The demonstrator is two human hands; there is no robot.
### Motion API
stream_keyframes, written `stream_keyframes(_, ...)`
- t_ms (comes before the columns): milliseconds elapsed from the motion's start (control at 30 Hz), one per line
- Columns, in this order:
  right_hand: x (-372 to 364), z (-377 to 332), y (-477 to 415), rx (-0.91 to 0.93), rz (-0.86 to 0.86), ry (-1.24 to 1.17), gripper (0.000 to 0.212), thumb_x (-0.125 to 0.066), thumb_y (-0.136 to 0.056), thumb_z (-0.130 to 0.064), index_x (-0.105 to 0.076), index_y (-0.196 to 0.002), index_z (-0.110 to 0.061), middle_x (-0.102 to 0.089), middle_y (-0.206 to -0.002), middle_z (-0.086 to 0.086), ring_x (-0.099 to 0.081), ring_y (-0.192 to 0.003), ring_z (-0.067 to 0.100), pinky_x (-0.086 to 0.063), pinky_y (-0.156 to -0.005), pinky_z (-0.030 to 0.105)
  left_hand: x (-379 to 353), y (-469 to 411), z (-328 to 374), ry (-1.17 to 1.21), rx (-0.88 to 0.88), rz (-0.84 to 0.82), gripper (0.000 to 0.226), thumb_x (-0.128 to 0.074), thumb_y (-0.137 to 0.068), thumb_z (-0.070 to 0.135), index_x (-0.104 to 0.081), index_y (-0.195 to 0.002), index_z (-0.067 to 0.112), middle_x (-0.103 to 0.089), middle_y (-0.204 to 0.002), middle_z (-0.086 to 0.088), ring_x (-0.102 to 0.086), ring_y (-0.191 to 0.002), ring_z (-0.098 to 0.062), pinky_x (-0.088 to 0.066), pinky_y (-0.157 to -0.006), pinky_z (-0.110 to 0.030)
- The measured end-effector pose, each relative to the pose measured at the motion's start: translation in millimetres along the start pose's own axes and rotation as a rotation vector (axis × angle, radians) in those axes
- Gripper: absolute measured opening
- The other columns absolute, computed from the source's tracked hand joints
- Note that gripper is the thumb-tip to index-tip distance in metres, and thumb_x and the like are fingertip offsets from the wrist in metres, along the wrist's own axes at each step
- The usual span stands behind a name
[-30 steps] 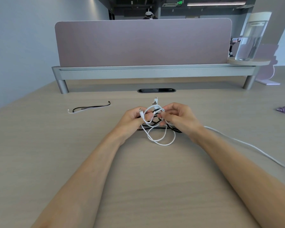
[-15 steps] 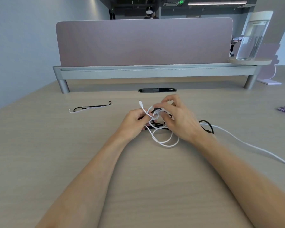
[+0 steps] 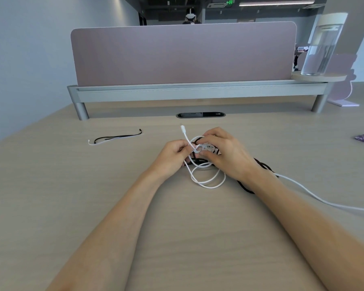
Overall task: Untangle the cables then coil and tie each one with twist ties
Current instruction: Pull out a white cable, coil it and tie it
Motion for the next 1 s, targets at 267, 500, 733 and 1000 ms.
stream_keyframes(267,7,-7,1,-0.1,0.091,0.087,0.015,-0.059,-0.093,-0.035,-0.066,-0.099,-0.024,-0.069,-0.092,-0.005,-0.061,-0.081,0.018,-0.05,-0.068,0.037,1,4,5,0.061,0.071,-0.036,0.014,-0.061,-0.09,0.011,-0.071,-0.097,0.016,-0.069,-0.089,0.0,-0.059,-0.081,-0.01,-0.045,-0.067,-0.021)
stream_keyframes(500,4,-2,3,-0.031,0.043,0.042,0.013,-0.069,-0.086,-0.033,-0.074,-0.096,-0.027,-0.064,-0.123,-0.01,-0.06,-0.11,0.012,-0.052,-0.083,0.036,-1,2,4,0.013,0.02,-0.017,0.015,-0.053,-0.097,0.013,-0.068,-0.096,0.011,-0.066,-0.085,0.002,-0.055,-0.078,-0.013,-0.045,-0.059,-0.016)
stream_keyframes(733,1,-7,1,0.032,0.061,0.092,0.013,-0.067,-0.087,-0.03,-0.073,-0.094,-0.021,-0.064,-0.119,-0.007,-0.064,-0.096,0.016,-0.046,-0.071,0.027,-1,0,1,-0.104,-0.044,-0.029,0.017,-0.049,-0.1,0.016,-0.058,-0.086,0.021,-0.061,-0.078,0.008,-0.056,-0.071,-0.007,-0.048,-0.067,-0.024)
stream_keyframes(1000,-3,-4,-1,0.002,0.006,0.003,0.014,-0.066,-0.087,-0.036,-0.07,-0.088,-0.023,-0.055,-0.114,-0.013,-0.059,-0.091,0.01,-0.051,-0.072,0.038,-1,-1,-6,-0.608,-0.163,-0.018,0.016,-0.036,-0.103,0.024,-0.042,-0.097,0.011,-0.048,-0.089,-0.002,-0.045,-0.08,-0.02,-0.034,-0.066,-0.032)
Point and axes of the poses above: each hand's wrist, its own y-axis away from the middle knuckle, its own x-axis out of the back of the hand, z = x × y, the point moved 1 cm from there along -y, towards the middle knuckle
